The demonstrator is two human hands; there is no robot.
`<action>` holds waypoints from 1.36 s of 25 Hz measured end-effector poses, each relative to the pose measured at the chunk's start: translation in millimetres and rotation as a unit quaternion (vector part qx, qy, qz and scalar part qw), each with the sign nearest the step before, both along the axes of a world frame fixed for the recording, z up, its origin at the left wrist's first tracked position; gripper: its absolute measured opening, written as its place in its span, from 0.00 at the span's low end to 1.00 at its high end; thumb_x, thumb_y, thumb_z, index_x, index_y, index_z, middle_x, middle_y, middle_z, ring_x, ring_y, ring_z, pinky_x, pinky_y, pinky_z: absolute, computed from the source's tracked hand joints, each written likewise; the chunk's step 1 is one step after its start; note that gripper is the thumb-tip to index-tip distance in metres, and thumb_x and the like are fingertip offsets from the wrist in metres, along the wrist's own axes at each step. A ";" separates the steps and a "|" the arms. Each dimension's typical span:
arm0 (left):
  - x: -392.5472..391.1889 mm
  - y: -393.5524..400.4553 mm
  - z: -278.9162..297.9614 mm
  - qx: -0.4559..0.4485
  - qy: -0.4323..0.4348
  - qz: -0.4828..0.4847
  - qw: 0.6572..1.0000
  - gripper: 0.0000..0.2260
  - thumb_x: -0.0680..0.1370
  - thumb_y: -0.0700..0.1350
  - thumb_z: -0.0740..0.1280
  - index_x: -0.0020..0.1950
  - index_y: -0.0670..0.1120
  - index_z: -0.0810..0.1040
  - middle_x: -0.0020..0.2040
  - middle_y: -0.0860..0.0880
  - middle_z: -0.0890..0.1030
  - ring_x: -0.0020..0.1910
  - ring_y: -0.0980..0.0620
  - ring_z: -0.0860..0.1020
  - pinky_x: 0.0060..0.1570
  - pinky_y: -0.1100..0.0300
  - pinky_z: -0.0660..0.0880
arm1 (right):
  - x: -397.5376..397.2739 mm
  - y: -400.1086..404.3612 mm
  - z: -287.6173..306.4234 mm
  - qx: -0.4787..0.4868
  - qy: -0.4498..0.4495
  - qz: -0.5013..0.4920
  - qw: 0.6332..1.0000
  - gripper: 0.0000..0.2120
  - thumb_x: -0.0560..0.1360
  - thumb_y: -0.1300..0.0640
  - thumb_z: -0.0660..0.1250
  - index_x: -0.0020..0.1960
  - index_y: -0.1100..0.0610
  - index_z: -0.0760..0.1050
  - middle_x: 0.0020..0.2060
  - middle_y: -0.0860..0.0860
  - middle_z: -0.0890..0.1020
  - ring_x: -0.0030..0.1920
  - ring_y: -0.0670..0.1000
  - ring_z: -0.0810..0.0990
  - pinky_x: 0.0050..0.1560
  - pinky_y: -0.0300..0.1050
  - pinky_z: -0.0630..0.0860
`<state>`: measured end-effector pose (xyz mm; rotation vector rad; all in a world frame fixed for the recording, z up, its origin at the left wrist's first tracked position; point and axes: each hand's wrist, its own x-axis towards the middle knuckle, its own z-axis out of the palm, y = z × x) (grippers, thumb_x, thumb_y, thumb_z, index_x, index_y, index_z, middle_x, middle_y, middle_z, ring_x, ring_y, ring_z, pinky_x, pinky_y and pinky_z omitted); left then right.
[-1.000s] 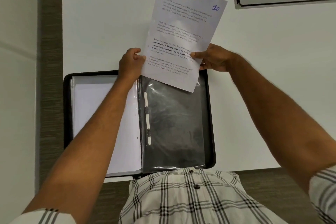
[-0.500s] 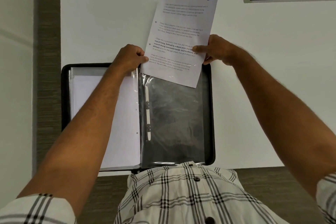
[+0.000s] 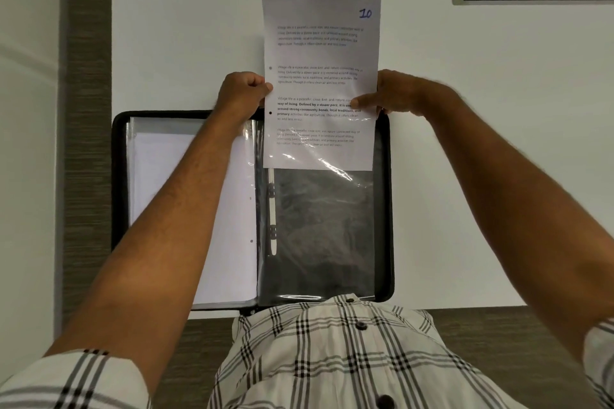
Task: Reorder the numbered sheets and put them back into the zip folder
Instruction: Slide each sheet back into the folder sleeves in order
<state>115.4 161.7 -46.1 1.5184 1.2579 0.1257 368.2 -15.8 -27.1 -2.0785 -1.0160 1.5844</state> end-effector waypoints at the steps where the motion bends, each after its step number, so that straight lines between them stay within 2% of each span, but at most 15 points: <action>1: -1.6 0.8 -0.9 0.003 0.007 -0.008 1.000 0.05 0.80 0.42 0.71 0.50 0.41 0.83 0.51 0.42 0.86 0.49 0.46 0.85 0.57 0.50 0.82 | -0.3 0.5 -0.2 0.000 -0.004 0.000 1.000 0.20 0.81 0.52 0.72 0.71 0.52 0.74 0.59 0.50 0.85 0.56 0.53 0.85 0.57 0.51 0.83; 5: -6.1 6.9 -0.5 0.001 0.040 -0.063 0.997 0.08 0.79 0.42 0.71 0.53 0.37 0.82 0.48 0.42 0.84 0.44 0.51 0.79 0.55 0.53 0.80 | -1.9 -0.2 2.4 0.030 -0.013 -0.031 0.999 0.16 0.83 0.48 0.68 0.69 0.52 0.78 0.57 0.48 0.86 0.54 0.50 0.85 0.47 0.43 0.80; 8: -5.3 7.4 0.7 -0.010 0.020 -0.043 0.999 0.09 0.80 0.42 0.71 0.55 0.37 0.82 0.47 0.45 0.84 0.41 0.54 0.80 0.49 0.59 0.80 | -2.8 -1.7 0.5 0.015 -0.021 -0.019 0.999 0.17 0.82 0.49 0.70 0.68 0.54 0.78 0.57 0.49 0.86 0.53 0.52 0.85 0.48 0.42 0.79; 10: -4.0 6.1 -0.5 -0.017 -0.005 -0.017 1.000 0.09 0.81 0.43 0.70 0.55 0.37 0.82 0.48 0.46 0.84 0.39 0.55 0.80 0.51 0.58 0.81 | -4.6 -1.1 0.7 -0.008 -0.017 0.016 1.000 0.18 0.80 0.50 0.72 0.69 0.53 0.77 0.57 0.49 0.86 0.52 0.51 0.84 0.48 0.43 0.79; 13: -5.1 4.9 -1.4 -0.018 -0.015 -0.009 1.000 0.05 0.80 0.42 0.71 0.48 0.41 0.82 0.48 0.45 0.84 0.41 0.53 0.80 0.52 0.57 0.81 | -7.0 1.3 3.7 -0.023 -0.023 0.043 0.999 0.19 0.80 0.49 0.73 0.68 0.53 0.77 0.56 0.49 0.86 0.52 0.52 0.84 0.49 0.44 0.79; 16: -8.2 6.9 -0.1 -0.030 0.015 -0.067 0.997 0.06 0.78 0.42 0.73 0.42 0.44 0.80 0.45 0.47 0.82 0.43 0.53 0.78 0.49 0.60 0.79 | -7.6 2.5 4.0 0.027 -0.022 -0.037 0.999 0.15 0.82 0.48 0.70 0.66 0.52 0.79 0.54 0.48 0.86 0.52 0.50 0.85 0.45 0.40 0.78; 18: -9.4 7.7 0.4 -0.043 0.028 -0.098 0.994 0.06 0.78 0.43 0.73 0.46 0.40 0.81 0.44 0.47 0.82 0.42 0.53 0.78 0.44 0.63 0.76 | -7.0 2.6 5.3 0.054 -0.020 -0.080 0.995 0.15 0.83 0.49 0.69 0.66 0.53 0.80 0.54 0.47 0.86 0.52 0.49 0.85 0.43 0.38 0.78; 21: -9.0 5.0 2.6 -0.036 -0.010 -0.062 0.997 0.05 0.80 0.44 0.71 0.50 0.42 0.82 0.45 0.51 0.84 0.40 0.58 0.80 0.43 0.66 0.78 | -4.5 1.7 3.9 0.028 -0.030 -0.044 0.998 0.14 0.82 0.50 0.70 0.67 0.52 0.80 0.56 0.47 0.86 0.55 0.51 0.85 0.47 0.42 0.79; 24: -8.1 4.3 -3.8 -0.025 -0.047 -0.015 0.998 0.03 0.80 0.43 0.71 0.46 0.46 0.82 0.47 0.48 0.85 0.43 0.53 0.81 0.51 0.58 0.80 | -4.8 1.4 3.3 -0.023 -0.021 0.020 0.999 0.17 0.81 0.52 0.71 0.69 0.52 0.78 0.59 0.49 0.85 0.59 0.52 0.83 0.56 0.49 0.82; 26: -8.9 4.6 -6.6 -0.017 -0.023 -0.023 0.999 0.07 0.79 0.43 0.72 0.43 0.42 0.80 0.46 0.44 0.85 0.43 0.52 0.81 0.51 0.56 0.81 | -6.4 2.3 5.1 -0.020 -0.014 0.018 1.000 0.17 0.81 0.52 0.72 0.69 0.52 0.78 0.59 0.48 0.85 0.58 0.51 0.84 0.56 0.47 0.82; 28: -10.5 6.2 -7.4 -0.017 -0.001 -0.053 0.998 0.08 0.78 0.43 0.73 0.44 0.40 0.78 0.45 0.42 0.84 0.40 0.53 0.79 0.45 0.57 0.81 | -9.2 3.0 8.7 0.024 -0.013 -0.031 0.999 0.13 0.81 0.51 0.71 0.65 0.52 0.80 0.55 0.46 0.86 0.53 0.48 0.85 0.47 0.40 0.81; 29: -11.3 6.2 -5.6 -0.018 0.008 -0.075 0.997 0.08 0.78 0.43 0.72 0.44 0.41 0.77 0.42 0.44 0.82 0.37 0.55 0.78 0.39 0.61 0.79 | -9.7 3.3 9.3 0.051 -0.013 -0.062 0.997 0.11 0.82 0.51 0.71 0.63 0.52 0.81 0.52 0.45 0.86 0.50 0.46 0.85 0.43 0.36 0.80; 31: -12.5 6.1 -3.6 -0.018 0.022 -0.099 0.995 0.07 0.78 0.42 0.72 0.46 0.40 0.78 0.40 0.47 0.79 0.35 0.56 0.75 0.34 0.67 0.74 | -8.8 4.3 8.3 0.081 -0.014 -0.095 0.992 0.09 0.82 0.53 0.71 0.61 0.54 0.81 0.49 0.45 0.87 0.45 0.44 0.86 0.41 0.36 0.79; 34: -12.3 4.9 -5.0 -0.024 -0.012 -0.065 0.998 0.08 0.78 0.43 0.73 0.50 0.39 0.81 0.43 0.48 0.81 0.41 0.53 0.79 0.43 0.63 0.78 | -7.5 5.6 7.6 0.054 -0.035 -0.052 0.997 0.10 0.80 0.54 0.73 0.59 0.56 0.82 0.49 0.50 0.87 0.46 0.49 0.84 0.46 0.44 0.78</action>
